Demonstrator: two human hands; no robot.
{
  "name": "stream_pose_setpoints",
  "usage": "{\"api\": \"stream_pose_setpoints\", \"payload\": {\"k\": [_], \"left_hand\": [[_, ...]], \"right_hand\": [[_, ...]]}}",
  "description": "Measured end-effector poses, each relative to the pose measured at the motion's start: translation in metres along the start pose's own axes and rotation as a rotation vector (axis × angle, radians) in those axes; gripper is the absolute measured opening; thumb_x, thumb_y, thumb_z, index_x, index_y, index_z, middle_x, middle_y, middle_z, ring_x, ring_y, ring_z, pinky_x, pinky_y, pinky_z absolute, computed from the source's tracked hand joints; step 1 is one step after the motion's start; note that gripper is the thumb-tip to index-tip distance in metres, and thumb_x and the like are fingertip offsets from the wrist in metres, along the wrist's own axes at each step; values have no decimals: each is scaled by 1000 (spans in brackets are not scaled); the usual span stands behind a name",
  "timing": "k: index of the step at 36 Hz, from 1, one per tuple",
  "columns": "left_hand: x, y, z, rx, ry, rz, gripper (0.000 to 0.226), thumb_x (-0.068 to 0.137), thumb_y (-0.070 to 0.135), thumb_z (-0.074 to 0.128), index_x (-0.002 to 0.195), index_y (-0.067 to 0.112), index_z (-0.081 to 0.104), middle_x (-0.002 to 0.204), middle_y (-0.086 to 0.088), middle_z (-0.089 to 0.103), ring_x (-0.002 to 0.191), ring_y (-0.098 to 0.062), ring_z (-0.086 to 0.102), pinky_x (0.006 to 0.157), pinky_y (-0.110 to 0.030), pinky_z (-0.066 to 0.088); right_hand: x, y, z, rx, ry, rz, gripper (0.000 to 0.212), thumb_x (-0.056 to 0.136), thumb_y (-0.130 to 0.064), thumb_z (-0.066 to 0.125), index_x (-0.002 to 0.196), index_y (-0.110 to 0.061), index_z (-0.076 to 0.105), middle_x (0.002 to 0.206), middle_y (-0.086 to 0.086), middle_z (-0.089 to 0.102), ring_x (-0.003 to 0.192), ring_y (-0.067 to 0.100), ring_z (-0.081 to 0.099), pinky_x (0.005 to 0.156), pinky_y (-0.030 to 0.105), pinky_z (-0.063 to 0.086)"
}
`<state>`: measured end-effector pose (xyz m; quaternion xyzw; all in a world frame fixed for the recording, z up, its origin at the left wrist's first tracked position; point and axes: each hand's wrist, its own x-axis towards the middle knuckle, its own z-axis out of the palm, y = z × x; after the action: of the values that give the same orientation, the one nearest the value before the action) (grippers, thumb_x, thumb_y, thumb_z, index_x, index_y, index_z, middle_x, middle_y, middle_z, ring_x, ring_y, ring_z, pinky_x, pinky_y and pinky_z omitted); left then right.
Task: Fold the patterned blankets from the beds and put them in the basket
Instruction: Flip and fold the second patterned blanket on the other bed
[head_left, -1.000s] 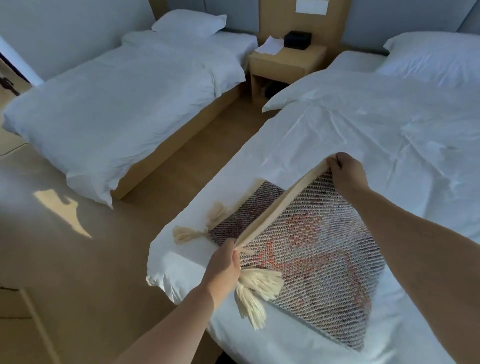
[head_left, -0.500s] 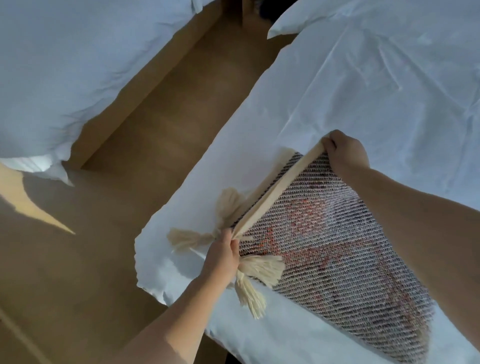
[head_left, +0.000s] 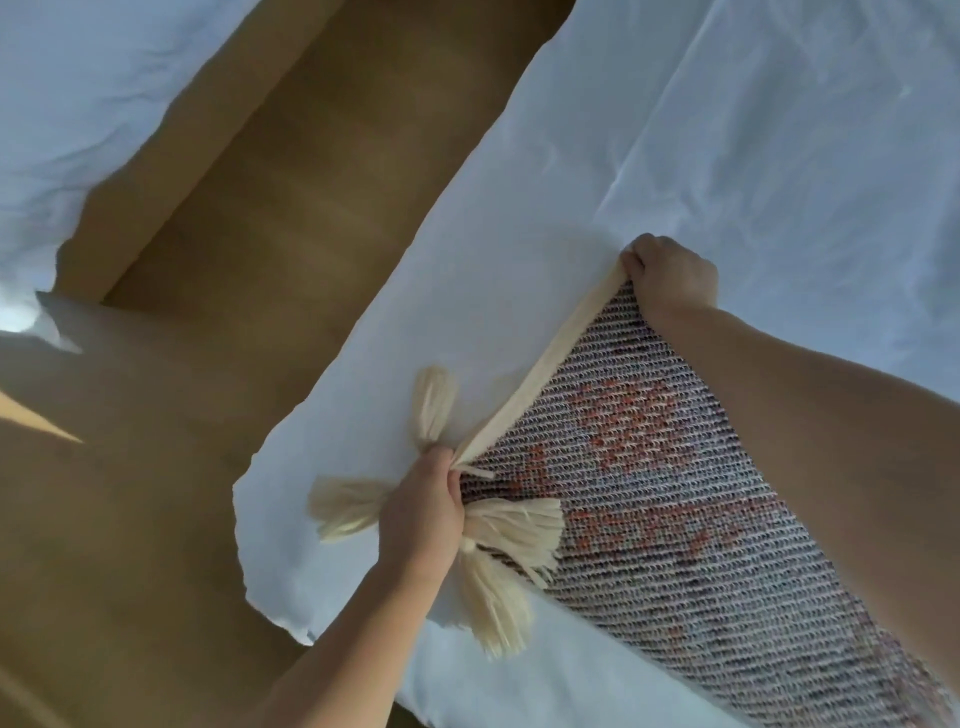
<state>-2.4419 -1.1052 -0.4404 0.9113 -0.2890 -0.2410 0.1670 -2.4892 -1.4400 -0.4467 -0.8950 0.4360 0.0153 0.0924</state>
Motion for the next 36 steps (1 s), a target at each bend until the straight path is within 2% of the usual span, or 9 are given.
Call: {"api": "stream_pose_setpoints", "payload": {"k": [4, 6, 9, 11, 13, 16, 24, 29, 36], "left_hand": [[3, 3, 2, 87, 26, -18, 16, 89, 21, 58, 104, 16, 57, 95, -2, 63, 80, -29, 64, 58, -34, 44], [5, 6, 6, 167, 106, 69, 32, 75, 9, 71, 104, 13, 59, 99, -6, 62, 82, -31, 61, 62, -37, 47], [3, 24, 8, 262, 164, 234, 53, 62, -2, 63, 113, 12, 60, 118, -10, 59, 106, -33, 52, 91, -47, 42], [1, 42, 11, 288, 91, 309, 58, 62, 8, 58, 119, 15, 59, 132, -9, 53, 125, -31, 43, 110, -52, 28], [-3, 63, 17, 325, -14, 374, 61, 71, 23, 50, 132, 16, 52, 146, -9, 43, 138, -26, 27, 116, -49, 12], [-14, 82, 43, 373, -171, 439, 64, 88, 40, 26, 148, 15, 28, 158, -9, 17, 147, -24, 6, 116, -44, -2], [-54, 119, 105, 419, -199, 531, 73, 92, 53, 28, 147, 4, 26, 155, -20, 21, 144, -35, 15, 114, -54, 9], [-88, 162, 148, 405, -243, 634, 75, 93, 55, 24, 148, 5, 21, 157, -18, 16, 146, -33, 11, 115, -54, 8], [-154, 227, 216, 362, -298, 802, 75, 93, 55, 27, 148, 4, 23, 156, -18, 16, 146, -33, 11, 115, -54, 6]], "right_hand": [[1, -1, 12, -20, 15, 5, 33, 101, -30, 33, 112, -8, 55, 106, 15, 58, 92, 35, 58, 68, 35, 38], [-6, -1, 12, -16, 67, -14, 37, 98, -30, 33, 117, -6, 54, 115, 17, 55, 103, 36, 53, 83, 41, 41], [-34, -5, 12, -18, 82, -105, 53, 97, -35, 25, 136, -5, 43, 143, 21, 41, 132, 39, 37, 113, 49, 25], [-58, -8, 13, -59, -36, -167, 61, 100, -41, 22, 150, -6, 21, 158, 16, 16, 147, 33, 12, 120, 48, 5], [-79, -6, 16, -104, -140, -210, 69, 99, -50, 15, 152, -8, 6, 161, 12, 0, 148, 26, -4, 120, 45, -3], [-101, 16, 21, -138, -212, -185, 73, 96, -56, 9, 152, -10, 0, 161, 9, -7, 147, 22, -11, 120, 43, -7], [-151, 146, 9, -168, -215, 42, 79, 94, -62, 3, 152, -9, -2, 160, 10, -9, 147, 23, -11, 120, 42, -6], [-193, 232, 0, -168, -197, 176, 82, 92, -64, 0, 152, -8, -3, 160, 11, -10, 147, 23, -12, 120, 42, -7], [-241, 319, -5, -165, -168, 266, 81, 95, -62, 9, 151, -5, -2, 160, 14, -8, 147, 25, -11, 120, 41, -8]]}}
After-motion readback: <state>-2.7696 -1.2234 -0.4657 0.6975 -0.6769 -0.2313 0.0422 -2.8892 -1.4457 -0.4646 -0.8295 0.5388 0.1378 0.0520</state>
